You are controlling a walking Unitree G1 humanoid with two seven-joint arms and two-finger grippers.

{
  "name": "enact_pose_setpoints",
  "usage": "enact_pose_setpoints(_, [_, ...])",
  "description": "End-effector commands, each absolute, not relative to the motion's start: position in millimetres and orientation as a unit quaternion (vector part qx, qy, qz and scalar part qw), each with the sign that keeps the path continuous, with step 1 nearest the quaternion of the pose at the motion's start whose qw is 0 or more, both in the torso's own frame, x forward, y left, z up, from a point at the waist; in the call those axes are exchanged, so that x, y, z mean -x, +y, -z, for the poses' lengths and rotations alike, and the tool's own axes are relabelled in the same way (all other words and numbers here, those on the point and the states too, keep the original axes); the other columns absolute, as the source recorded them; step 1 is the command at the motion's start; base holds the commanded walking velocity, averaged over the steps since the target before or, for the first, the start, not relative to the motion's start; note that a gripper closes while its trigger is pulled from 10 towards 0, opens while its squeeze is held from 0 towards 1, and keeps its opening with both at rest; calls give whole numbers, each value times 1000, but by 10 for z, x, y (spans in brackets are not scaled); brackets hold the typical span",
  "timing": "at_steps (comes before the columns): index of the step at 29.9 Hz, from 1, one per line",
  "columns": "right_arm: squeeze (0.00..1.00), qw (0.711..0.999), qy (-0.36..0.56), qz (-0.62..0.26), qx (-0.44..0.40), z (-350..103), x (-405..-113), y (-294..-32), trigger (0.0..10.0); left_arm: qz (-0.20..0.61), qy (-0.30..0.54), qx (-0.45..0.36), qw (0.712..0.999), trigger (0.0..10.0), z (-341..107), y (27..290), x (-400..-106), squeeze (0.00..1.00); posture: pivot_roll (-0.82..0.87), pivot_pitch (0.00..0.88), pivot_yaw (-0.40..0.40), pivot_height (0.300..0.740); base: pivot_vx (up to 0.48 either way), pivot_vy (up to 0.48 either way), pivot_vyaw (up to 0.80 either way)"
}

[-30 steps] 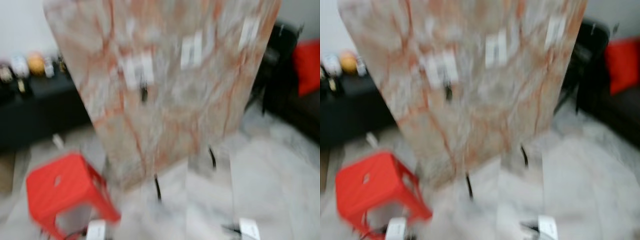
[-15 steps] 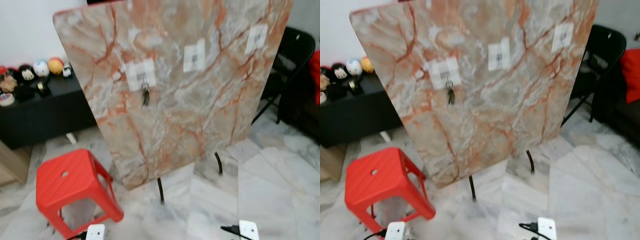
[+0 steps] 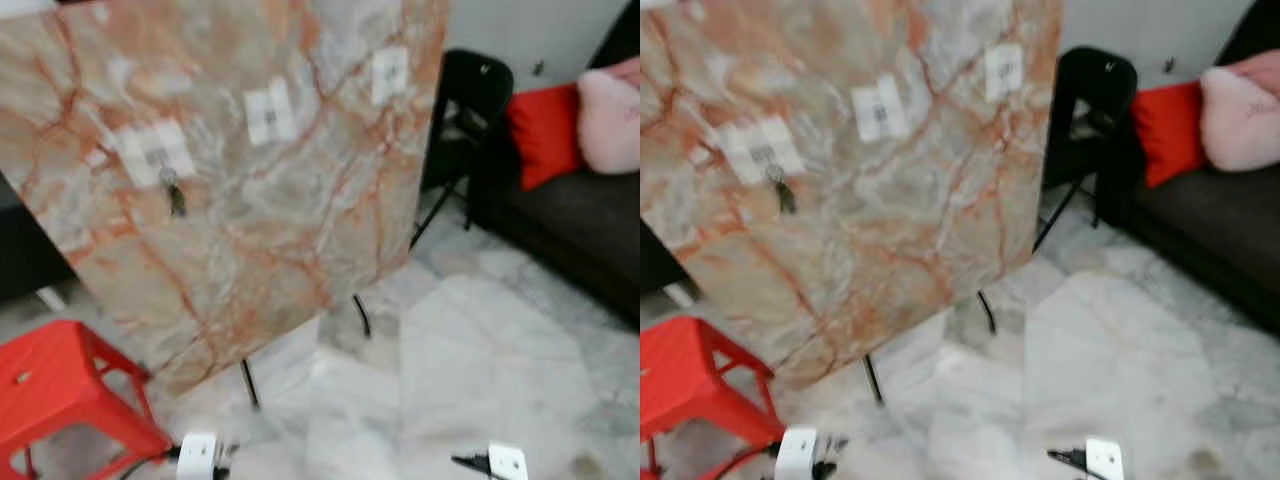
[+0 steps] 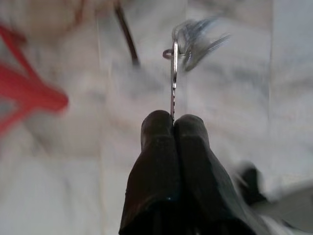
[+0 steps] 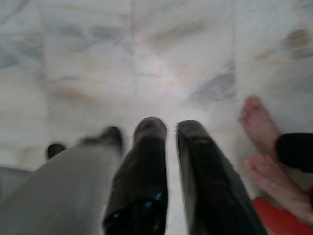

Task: Hang keys on a hook

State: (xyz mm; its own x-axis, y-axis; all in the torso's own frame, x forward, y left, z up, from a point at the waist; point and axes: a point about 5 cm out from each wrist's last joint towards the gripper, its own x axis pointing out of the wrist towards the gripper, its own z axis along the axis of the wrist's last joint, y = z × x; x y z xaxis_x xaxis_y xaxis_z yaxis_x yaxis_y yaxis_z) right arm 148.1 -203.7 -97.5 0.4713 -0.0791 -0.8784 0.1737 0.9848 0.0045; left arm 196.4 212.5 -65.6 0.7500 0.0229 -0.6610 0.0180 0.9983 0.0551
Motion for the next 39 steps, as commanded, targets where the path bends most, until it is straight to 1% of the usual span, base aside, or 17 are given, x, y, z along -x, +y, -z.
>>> enact_pose_setpoints(1, [0, 860, 503, 76, -46, 957, -1518, -2055, 10000, 11, 320, -44, 946, 10000, 557, 2143, -2093, 0, -52, 0, 34, 734, 0, 0, 0])
enact_pose_setpoints(2, [0, 859, 504, 75, -45, 960, -1509, -2057, 10000, 36, 257, -64, 964, 10000, 362, 2144, -2312, 0, -47, 0, 34, 734, 0, 0, 0])
enact_pose_setpoints(3, [0, 859, 504, 75, -45, 960, -1509, -2057, 10000, 36, 257, -64, 964, 10000, 362, 2144, -2312, 0, -47, 0, 34, 734, 0, 0, 0])
enact_pose_setpoints(5, [0, 859, 505, 73, -44, 961, -1506, -2057, 10000, 54, 201, -75, 975, 10000, 171, 2126, -2484, 0, -48, 0, 37, 734, 0, 0, 0])
enact_pose_setpoints(12, [0, 859, 505, 73, -44, 961, -1506, -2057, 10000, 54, 201, -75, 975, 10000, 171, 2126, -2484, 0, -48, 0, 37, 734, 0, 0, 0])
enact_pose_setpoints(13, [0, 859, 505, 73, -43, 962, -1504, -2056, 10000, 65, 170, -80, 980, 10000, 57, 2102, -2564, 0, -53, 0, 41, 734, 0, 0, 0])
enact_pose_setpoints(14, [0, 858, 506, 73, -42, 964, -1500, -2057, 10000, 89, 72, -71, 991, 10000, -356, 1915, -2746, 0, -47, 0, 41, 734, 0, 0, 0])
enact_pose_setpoints(15, [0, 858, 506, 73, -42, 964, -1500, -2057, 10000, 89, 72, -71, 991, 10000, -356, 1915, -2746, 0, -47, 0, 41, 734, 0, 0, 0])
enact_pose_setpoints(16, [0, 858, 507, 73, -42, 963, -1504, -2057, 10000, 97, 30, -57, 993, 10000, -552, 1812, -2790, 0, -45, 0, 39, 734, 0, 0, 0])
enact_pose_setpoints(18, [0, 859, 506, 72, -42, 960, -1512, -2052, 10000, 99, 15, -48, 994, 10000, -620, 1768, -2810, 0, -51, 0, 40, 734, 0, 0, 0])
enact_pose_setpoints(20, [0, 861, 501, 76, -48, 956, -1523, -2048, 10000, 107, -15, -34, 994, 10000, -782, 1678, -2838, 0, -57, 0, 36, 734, 0, 0, 0])
enact_pose_setpoints(30, [0, 863, 497, 77, -52, 949, -1541, -2046, 10000, 134, -46, -13, 990, 10000, -1190, 1476, -2945, 0, -59, 0, 26, 734, 0, 0, 0])
enact_pose_setpoints(33, [0, 862, 500, 70, -41, 947, -1545, -2049, 10000, 145, -42, -17, 988, 10000, -1205, 1450, -2941, 0, -65, 0, 31, 734, 0, 0, 0])
enact_pose_setpoints(39, [0, 863, 498, 71, -45, 947, -1547, -2043, 10000, 146, -27, -10, 989, 10000, -1222, 1444, -2913, 0, -54, 0, 29, 734, 0, 0, 0])
